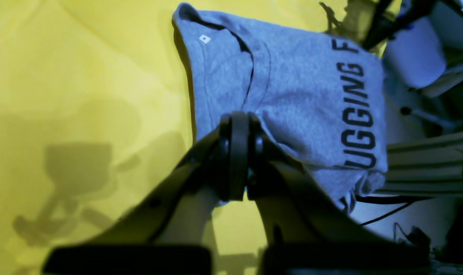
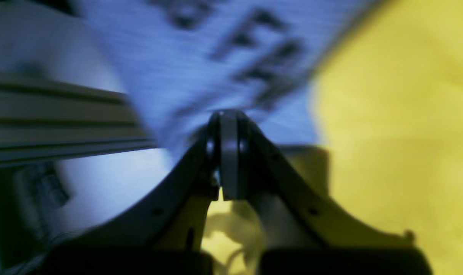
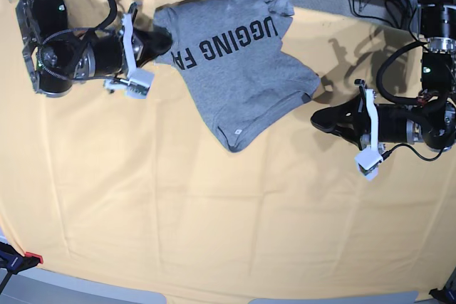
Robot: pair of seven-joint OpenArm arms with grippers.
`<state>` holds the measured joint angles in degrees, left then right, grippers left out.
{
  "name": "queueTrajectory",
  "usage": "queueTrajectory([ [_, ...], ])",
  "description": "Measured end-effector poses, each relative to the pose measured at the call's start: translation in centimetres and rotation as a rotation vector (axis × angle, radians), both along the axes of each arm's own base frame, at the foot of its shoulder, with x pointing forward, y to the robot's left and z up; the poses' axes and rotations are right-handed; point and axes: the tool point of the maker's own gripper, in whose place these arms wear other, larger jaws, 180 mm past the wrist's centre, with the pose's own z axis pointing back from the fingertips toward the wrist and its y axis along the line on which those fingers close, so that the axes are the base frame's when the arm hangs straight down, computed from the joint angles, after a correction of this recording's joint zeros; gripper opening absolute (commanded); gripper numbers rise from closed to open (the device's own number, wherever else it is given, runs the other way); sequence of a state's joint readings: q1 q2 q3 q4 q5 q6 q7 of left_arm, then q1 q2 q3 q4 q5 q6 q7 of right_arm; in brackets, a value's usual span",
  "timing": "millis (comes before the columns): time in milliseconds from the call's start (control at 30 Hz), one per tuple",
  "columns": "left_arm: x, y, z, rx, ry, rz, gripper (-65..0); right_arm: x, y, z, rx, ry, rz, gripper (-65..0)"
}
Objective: Layout the t-shirt on the table in an organized manner, then fold the t-shirt properly
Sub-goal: 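Release the shirt with both grippers and pull them apart, then push the shirt's hem edge with the left gripper to square it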
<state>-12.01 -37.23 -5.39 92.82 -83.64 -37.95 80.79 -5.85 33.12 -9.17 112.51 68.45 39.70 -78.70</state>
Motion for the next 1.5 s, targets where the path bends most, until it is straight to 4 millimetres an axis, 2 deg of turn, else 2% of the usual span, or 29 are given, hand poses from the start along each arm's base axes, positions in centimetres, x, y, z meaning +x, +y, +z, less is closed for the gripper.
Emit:
queueTrajectory([
  [133, -1.4, 1.5, -1.4, -0.009, 0.047, 0.061, -65.0, 2.2, -1.9, 0.7, -0.025, -0.072, -0.087, -65.0],
  [333, -3.0, 4.1, -2.6, -0.045, 0.095, 0.201, -65.0, 4.3, -3.7, 2.3, -0.005, -0.138, -0.179, -65.0],
  [600, -5.7, 4.0, -4.9, -0.061, 0.221, 0.246, -65.0, 4.3, -3.2, 2.5, 0.023, -0.136, -0.184, -65.0],
  [867, -5.6, 4.5, -5.4, -0.030, 0.247, 0.281, -65.0, 4.3, -3.2, 2.5, 0.024, -0.136, -0.184, -65.0],
  [933, -5.7, 4.8, -6.2, 0.020, 0.253, 0.283, -65.0, 4.3, -3.1, 2.5, 0.025, -0.137, -0.185, -65.0],
  [1100, -7.2, 2.7, -7.7, 0.036, 0.311, 0.202, -65.0, 4.3, -3.2, 2.5, 0.024, -0.136, -0.184, -65.0],
  [1267, -8.6, 2.8, -10.6, 0.185, 0.358, 0.165, -65.0, 4.3, -3.1, 2.5, 0.025, -0.136, -0.184, -65.0],
  [1400, -8.7, 2.0, -11.2, 0.212, 0.349, 0.134, -65.0, 4.3, -3.2, 2.5, 0.025, -0.136, -0.184, -65.0],
  [1500, -7.7, 0.8, -10.9, 0.180, 0.307, 0.132, -65.0, 4.3, -3.2, 2.5, 0.025, -0.136, -0.184, -65.0],
])
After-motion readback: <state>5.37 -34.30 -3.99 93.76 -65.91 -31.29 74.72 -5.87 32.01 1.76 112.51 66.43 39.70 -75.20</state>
